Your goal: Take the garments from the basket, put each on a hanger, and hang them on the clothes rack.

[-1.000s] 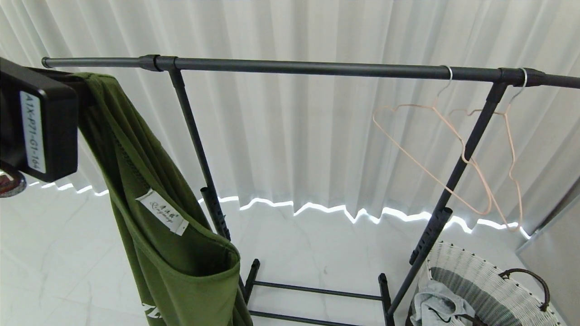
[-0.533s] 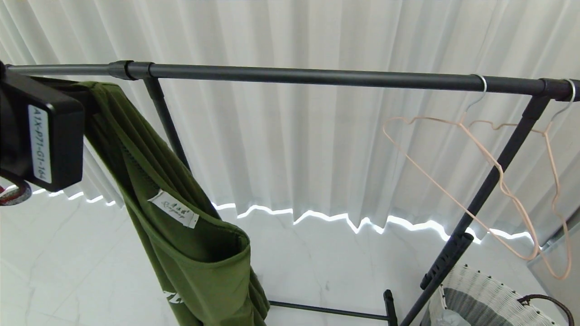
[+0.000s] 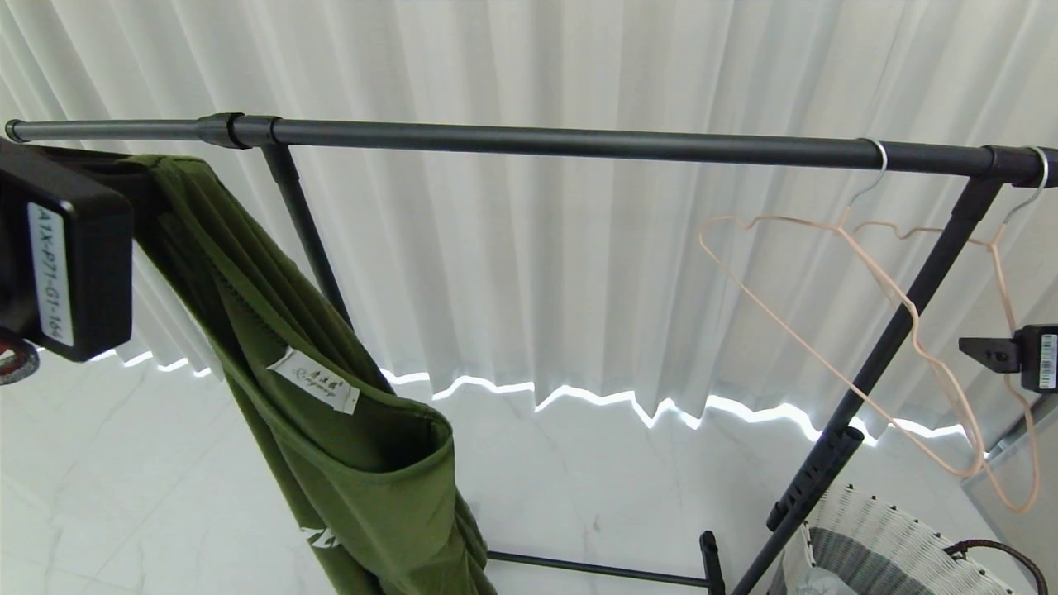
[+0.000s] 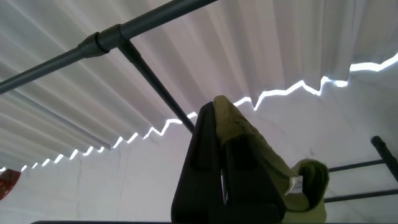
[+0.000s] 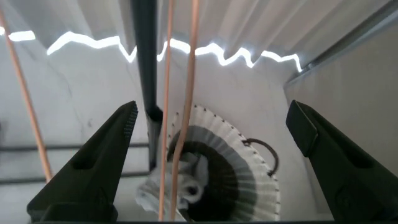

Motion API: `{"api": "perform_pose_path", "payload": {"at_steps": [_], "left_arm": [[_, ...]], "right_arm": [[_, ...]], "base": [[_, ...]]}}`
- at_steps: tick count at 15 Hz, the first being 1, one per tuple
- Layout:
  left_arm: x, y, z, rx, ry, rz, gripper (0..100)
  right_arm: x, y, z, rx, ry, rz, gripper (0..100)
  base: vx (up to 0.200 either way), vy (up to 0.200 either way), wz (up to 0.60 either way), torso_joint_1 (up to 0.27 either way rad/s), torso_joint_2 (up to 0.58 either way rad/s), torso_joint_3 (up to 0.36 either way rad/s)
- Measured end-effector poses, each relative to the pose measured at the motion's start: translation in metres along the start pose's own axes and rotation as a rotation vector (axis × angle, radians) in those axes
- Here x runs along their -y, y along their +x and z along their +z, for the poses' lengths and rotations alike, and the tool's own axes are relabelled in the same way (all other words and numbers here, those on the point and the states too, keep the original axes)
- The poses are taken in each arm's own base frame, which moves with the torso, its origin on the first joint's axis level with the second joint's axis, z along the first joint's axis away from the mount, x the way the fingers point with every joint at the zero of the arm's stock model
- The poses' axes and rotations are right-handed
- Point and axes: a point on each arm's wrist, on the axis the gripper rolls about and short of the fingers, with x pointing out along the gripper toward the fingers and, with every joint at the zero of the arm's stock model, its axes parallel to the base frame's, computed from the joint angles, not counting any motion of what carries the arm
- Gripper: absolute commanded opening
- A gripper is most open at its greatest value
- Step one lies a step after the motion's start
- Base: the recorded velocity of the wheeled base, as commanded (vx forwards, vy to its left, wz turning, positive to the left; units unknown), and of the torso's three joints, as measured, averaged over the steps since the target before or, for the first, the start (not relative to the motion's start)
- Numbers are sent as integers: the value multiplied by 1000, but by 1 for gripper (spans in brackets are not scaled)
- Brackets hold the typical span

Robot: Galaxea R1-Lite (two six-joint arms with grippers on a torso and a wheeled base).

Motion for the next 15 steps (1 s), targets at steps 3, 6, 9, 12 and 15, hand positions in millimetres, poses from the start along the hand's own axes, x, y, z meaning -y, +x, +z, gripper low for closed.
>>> {"api": "perform_pose_path", "payload": {"at_steps": [3,6,9,12,15], "left_arm": [[1,0,-2,-3,4,-2,0],[1,0,-3,-6,8,-2,0],[1,0,-3,-6,9,-2,0],[1,0,-3,-6,8,-2,0],[1,0,-3,-6,8,-2,0]], "right_arm": [[-4,23,-3,-40,61,-3,100],[-5,31,-7,-75,73,-7,100],[-6,33,-11,-109,67,-12,100],[-6,32,-13,-129,68,-14,0],[-5,31,-13,-126,70,-15,0]], "base": [[0,0,0,0,0,0],[0,0,0,0,0,0],[0,0,0,0,0,0],[0,0,0,0,0,0],[0,0,0,0,0,0]]}}
